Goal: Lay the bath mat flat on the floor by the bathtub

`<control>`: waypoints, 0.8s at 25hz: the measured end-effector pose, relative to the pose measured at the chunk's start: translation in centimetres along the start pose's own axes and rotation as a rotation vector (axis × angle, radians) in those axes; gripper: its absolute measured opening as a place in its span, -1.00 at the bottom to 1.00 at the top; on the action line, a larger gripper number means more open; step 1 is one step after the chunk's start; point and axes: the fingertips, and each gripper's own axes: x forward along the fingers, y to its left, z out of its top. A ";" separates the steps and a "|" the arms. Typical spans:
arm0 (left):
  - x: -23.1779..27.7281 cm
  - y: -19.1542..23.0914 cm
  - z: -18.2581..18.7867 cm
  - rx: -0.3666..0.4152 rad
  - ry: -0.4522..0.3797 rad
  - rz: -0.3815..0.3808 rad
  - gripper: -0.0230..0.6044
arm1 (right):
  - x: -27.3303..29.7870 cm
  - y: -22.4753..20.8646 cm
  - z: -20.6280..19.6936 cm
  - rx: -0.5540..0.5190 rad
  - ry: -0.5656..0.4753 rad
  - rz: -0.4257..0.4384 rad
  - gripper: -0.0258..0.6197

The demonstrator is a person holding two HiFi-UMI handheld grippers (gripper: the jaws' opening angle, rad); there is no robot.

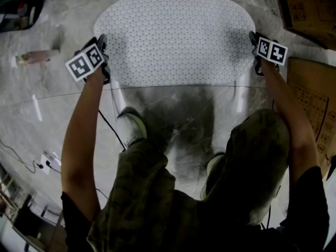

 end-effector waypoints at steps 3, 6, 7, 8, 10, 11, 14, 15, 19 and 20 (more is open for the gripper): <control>-0.8 0.7 0.7 0.026 -0.034 0.045 -0.35 | -0.8 -0.1 0.9 -0.044 -0.041 -0.034 -0.36; -1.4 0.6 0.0 0.086 -0.022 0.035 -0.35 | -1.3 1.6 0.6 -0.098 -0.038 0.021 -0.36; -1.6 0.3 -0.4 0.103 -0.018 0.023 -0.35 | -1.3 2.4 0.3 -0.128 -0.030 0.046 -0.36; -1.7 -0.1 -0.7 0.106 -0.019 0.007 -0.35 | -1.3 3.1 0.0 -0.158 -0.020 0.070 -0.36; -2.0 -0.4 -1.2 0.068 -0.026 -0.027 -0.35 | -1.3 4.2 -0.7 -0.184 0.000 0.118 -0.36; -2.1 -0.4 -1.6 0.045 -0.025 -0.040 -0.35 | -1.3 4.5 -1.3 -0.179 0.011 0.137 -0.36; -2.7 -0.3 -3.3 0.073 0.002 -0.053 -0.35 | -0.9 4.6 -3.3 -0.162 0.058 0.168 -0.36; -2.9 -0.4 -3.8 0.100 0.008 -0.055 -0.35 | -0.8 4.2 -4.1 -0.166 0.080 0.168 -0.36; -3.0 -0.7 -6.8 0.167 0.085 -0.065 -0.35 | -0.7 1.6 -7.2 -0.187 0.176 0.130 -0.32; -3.0 -0.5 -7.8 0.202 0.111 -0.051 -0.37 | -0.8 0.9 -7.7 -0.175 0.186 0.117 -0.24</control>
